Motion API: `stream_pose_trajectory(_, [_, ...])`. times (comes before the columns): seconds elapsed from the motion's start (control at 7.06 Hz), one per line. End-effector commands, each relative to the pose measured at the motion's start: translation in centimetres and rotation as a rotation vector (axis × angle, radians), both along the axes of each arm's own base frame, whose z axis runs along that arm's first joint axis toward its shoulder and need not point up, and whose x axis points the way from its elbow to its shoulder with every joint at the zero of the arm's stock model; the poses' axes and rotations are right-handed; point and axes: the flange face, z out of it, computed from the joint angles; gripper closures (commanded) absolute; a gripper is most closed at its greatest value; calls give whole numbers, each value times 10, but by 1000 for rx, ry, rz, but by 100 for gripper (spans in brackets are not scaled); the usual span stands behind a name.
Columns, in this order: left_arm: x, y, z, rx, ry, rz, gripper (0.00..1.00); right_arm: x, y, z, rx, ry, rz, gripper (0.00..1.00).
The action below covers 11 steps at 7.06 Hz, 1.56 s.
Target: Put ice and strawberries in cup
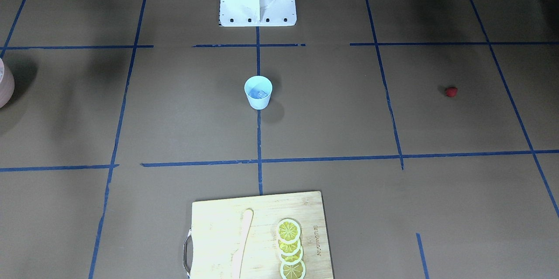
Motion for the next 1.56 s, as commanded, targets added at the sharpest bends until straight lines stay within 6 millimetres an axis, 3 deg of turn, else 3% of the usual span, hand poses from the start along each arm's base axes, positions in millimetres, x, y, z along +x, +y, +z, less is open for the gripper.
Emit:
stream_pose_trajectory(0.0, [1, 0, 1, 1, -1, 1, 0, 94, 22, 93, -36, -5, 6, 0])
stream_pose_trajectory(0.14, [1, 1, 1, 1, -1, 1, 0, 114, 48, 138, -85, -12, 23, 0])
stream_pose_trajectory(0.28, [1, 1, 1, -1, 1, 1, 0, 139, 99, 196, -83, -24, 48, 0])
stream_pose_trajectory(0.42, [1, 1, 1, -1, 1, 1, 0, 151, 134, 229, -115, -38, 85, 0])
stream_pose_trajectory(0.57, [1, 1, 0, 0, 5, 1, 0, 149, 162, 250, -182, -42, 115, 0])
stream_pose_trajectory(0.71, [1, 1, 0, 0, 7, 1, 0, 148, 174, 233, -194, -38, 163, 0])
stream_pose_trajectory(0.85, [1, 1, 0, 0, 7, 1, 0, 148, 184, 204, -178, -33, 207, 0])
stream_pose_trajectory(0.99, [1, 1, 1, -2, 7, 1, 0, 147, 192, 191, -166, -33, 218, 0])
stream_pose_trajectory(1.42, [1, 2, 2, -3, 7, 1, 0, 147, 194, 192, -166, -34, 217, 0])
